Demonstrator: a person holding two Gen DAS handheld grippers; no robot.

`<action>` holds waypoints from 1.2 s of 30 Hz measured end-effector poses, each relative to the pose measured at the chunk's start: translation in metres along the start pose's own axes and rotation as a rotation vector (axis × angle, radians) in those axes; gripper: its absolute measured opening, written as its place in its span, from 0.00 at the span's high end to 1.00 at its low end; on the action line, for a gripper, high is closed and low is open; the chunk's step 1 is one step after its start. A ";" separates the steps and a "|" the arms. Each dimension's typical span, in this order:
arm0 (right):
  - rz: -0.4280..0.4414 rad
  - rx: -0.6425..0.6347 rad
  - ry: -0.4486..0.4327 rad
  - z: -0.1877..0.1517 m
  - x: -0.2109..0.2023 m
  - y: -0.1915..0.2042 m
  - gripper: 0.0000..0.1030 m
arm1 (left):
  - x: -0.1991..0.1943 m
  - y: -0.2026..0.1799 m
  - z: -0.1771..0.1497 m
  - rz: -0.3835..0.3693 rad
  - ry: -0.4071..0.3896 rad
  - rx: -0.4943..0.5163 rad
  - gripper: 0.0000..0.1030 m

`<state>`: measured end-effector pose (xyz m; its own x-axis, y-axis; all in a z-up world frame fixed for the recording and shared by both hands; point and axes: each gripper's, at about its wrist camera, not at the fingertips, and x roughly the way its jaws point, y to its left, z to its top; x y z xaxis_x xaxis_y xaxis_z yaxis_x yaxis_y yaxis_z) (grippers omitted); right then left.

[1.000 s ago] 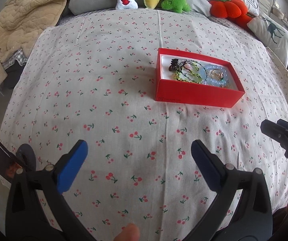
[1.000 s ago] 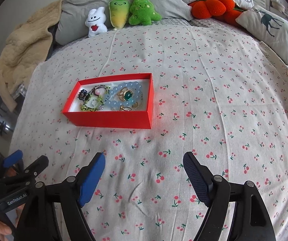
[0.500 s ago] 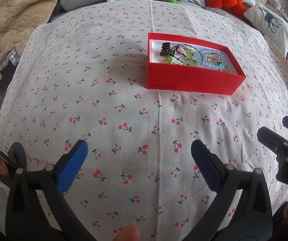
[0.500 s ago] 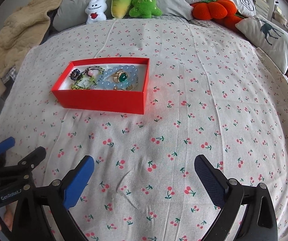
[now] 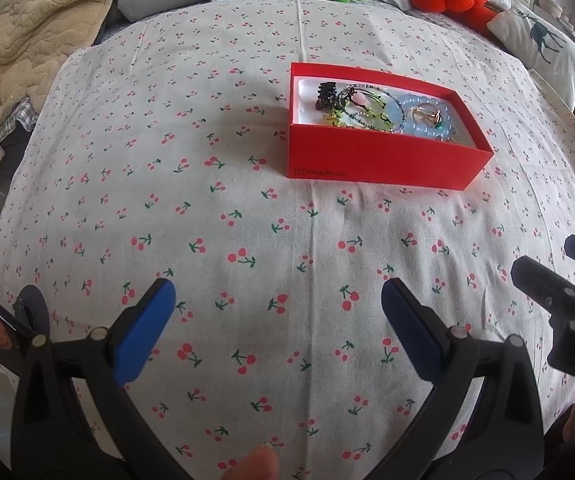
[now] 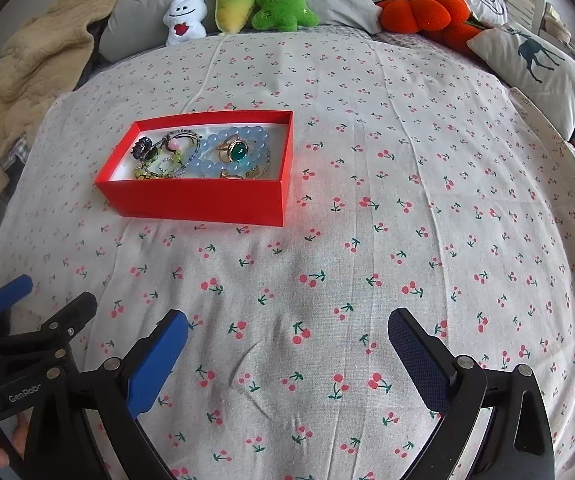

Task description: Organize jewelry

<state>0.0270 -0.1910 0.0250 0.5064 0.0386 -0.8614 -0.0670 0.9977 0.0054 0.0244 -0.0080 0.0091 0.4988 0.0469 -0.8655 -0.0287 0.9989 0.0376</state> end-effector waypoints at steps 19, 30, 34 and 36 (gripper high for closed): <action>-0.009 -0.014 -0.015 0.000 -0.006 0.009 0.02 | -0.007 -0.004 0.002 0.013 -0.017 0.007 0.01; -0.018 -0.001 -0.016 0.001 -0.007 0.005 0.02 | -0.006 -0.005 0.003 0.020 -0.016 0.004 0.01; -0.020 0.007 -0.010 0.001 -0.006 0.005 0.02 | -0.007 -0.004 0.004 0.020 -0.018 -0.004 0.01; -0.014 0.011 -0.009 0.002 -0.006 0.005 0.02 | -0.007 -0.004 0.004 0.021 -0.020 -0.001 0.01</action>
<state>0.0255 -0.1861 0.0311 0.5149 0.0247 -0.8569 -0.0504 0.9987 -0.0016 0.0248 -0.0126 0.0171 0.5156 0.0684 -0.8541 -0.0406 0.9976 0.0554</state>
